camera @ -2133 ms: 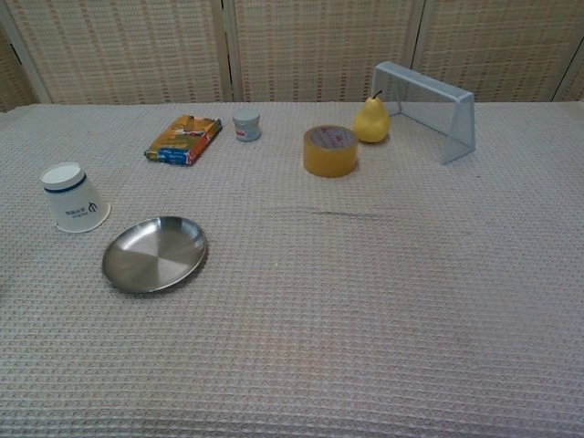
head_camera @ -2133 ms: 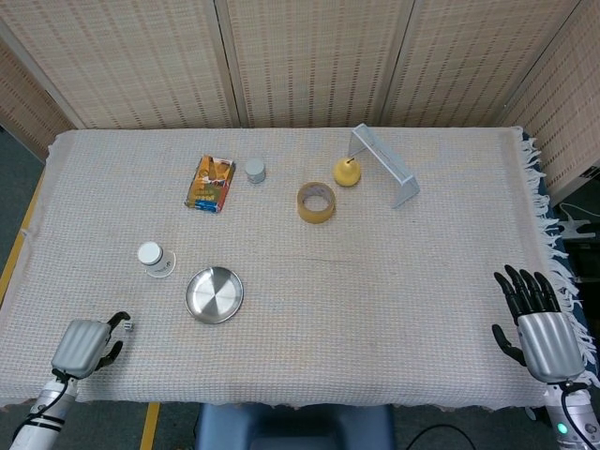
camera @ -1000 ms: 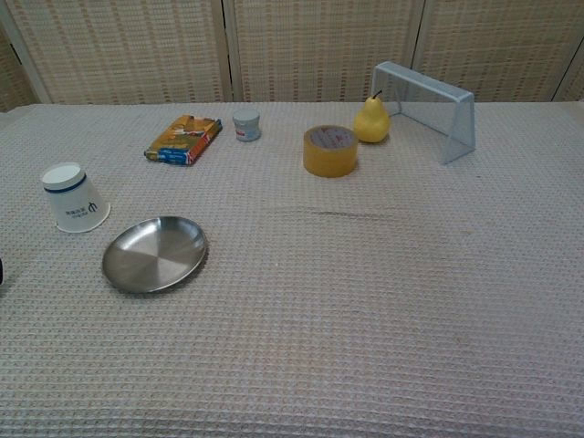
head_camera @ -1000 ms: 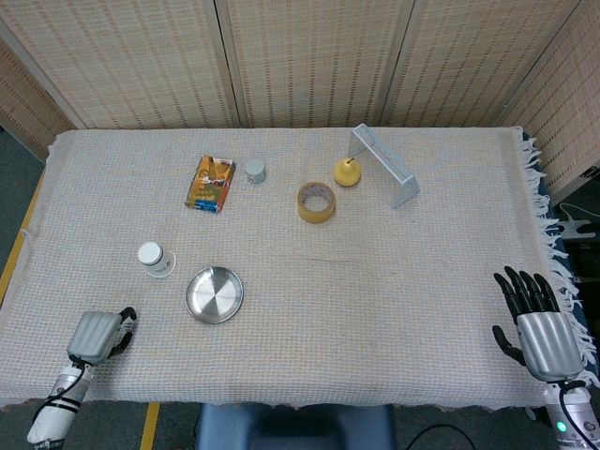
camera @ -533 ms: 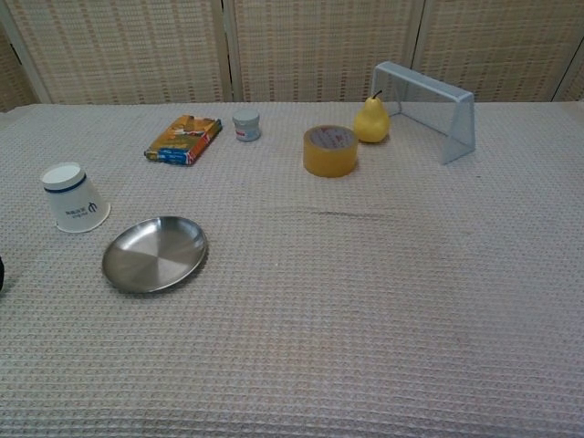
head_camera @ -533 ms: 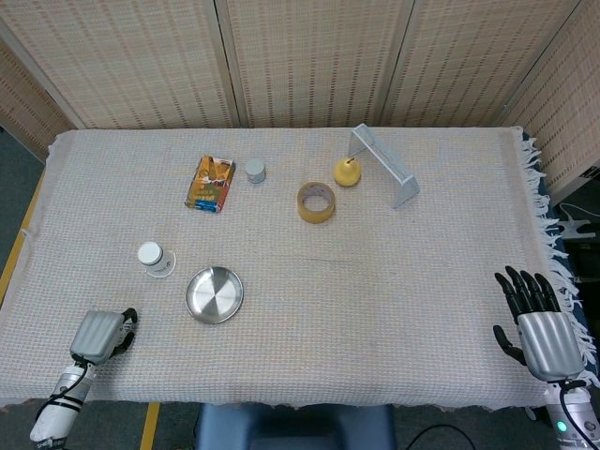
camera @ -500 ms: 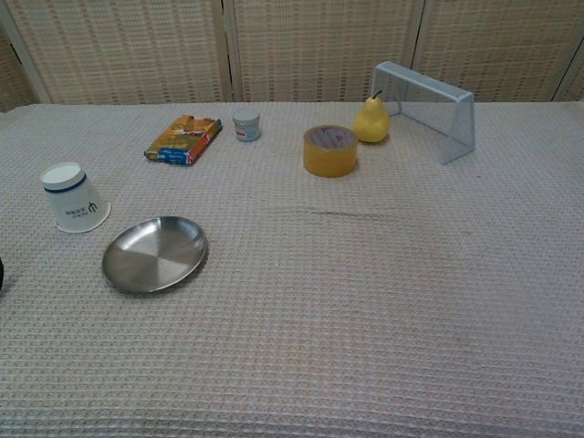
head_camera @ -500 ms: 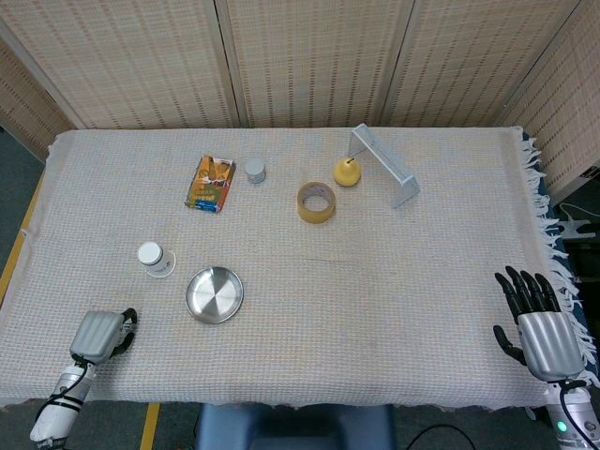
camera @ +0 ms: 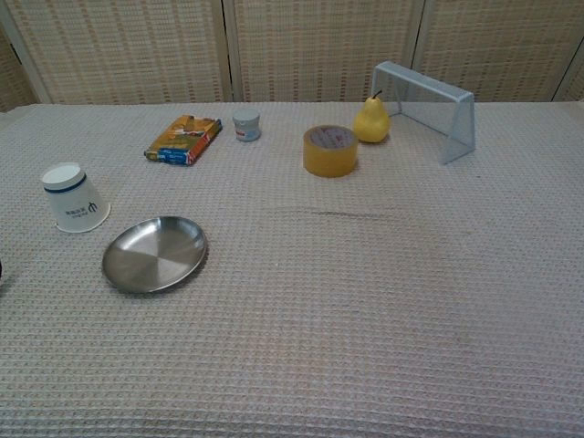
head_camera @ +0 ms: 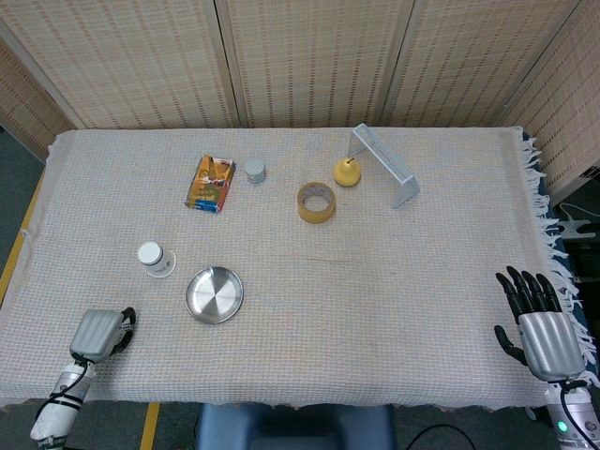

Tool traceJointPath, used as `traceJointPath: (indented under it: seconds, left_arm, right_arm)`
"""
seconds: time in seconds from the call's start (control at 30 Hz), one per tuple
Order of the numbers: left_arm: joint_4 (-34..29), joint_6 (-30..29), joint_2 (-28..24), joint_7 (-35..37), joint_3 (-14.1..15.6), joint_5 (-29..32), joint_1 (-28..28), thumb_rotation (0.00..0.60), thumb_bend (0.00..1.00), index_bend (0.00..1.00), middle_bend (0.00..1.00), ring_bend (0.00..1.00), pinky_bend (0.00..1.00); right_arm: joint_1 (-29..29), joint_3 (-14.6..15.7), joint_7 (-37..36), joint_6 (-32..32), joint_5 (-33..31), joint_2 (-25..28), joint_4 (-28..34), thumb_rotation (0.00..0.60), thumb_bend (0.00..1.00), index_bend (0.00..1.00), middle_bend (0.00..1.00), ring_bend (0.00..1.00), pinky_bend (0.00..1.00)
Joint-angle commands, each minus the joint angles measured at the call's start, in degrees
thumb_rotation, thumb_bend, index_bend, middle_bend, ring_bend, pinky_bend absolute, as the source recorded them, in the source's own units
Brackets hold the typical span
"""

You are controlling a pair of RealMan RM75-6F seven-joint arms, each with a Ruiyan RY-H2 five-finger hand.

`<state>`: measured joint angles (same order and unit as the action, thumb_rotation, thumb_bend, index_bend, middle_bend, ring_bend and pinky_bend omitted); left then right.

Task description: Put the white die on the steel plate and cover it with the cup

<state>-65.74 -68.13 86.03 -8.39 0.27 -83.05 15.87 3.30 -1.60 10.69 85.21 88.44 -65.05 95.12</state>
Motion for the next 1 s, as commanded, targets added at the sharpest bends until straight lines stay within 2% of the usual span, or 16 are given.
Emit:
traceJointPath:
  seconds: [0.03,0.4,0.83,1.0]
  left_arm:
    - [-0.19,-0.33,-0.15,0.06,0.1,-0.23,-0.05,0.6,0.37,0.44,0.99,0.91,0.95]
    - [0.61,0.32,0.15,-0.36,-0.11,0.77,0.0,0.6,0.36,0.44,0.99,0.91,0.95]
    - [1.09,0.71,0.29,-0.23,-0.14,1.13,0.14,0.6,0.36,0.53,0.99,0.91,0.95]
    - [0.81,-0.91,0.19,0.99,-0.09,-0.02,0.01,0.6,0.36,0.55,0.99,0.91,0.95]
  right_arm:
    - [0.0,-0.04,0.06,-0.04,-0.1,-0.03,0.01,0.6,0.26,0.0,0.0,0.0,0.0]
    - [0.0,-0.08,0.21,-0.05,-0.16,-0.06,0.06,0.6,0.26,0.0,0.0,0.0,0.0]
    - [-0.03,-0.11,0.29,0.03,-0.19,-0.09,0.04,0.6,0.26,0.0,0.0,0.0,0.0]
    - [0.05,-0.06,0.37,-0.2,-0.2,-0.13,0.0,0.6,0.26,0.0,0.0,0.0,0.0]
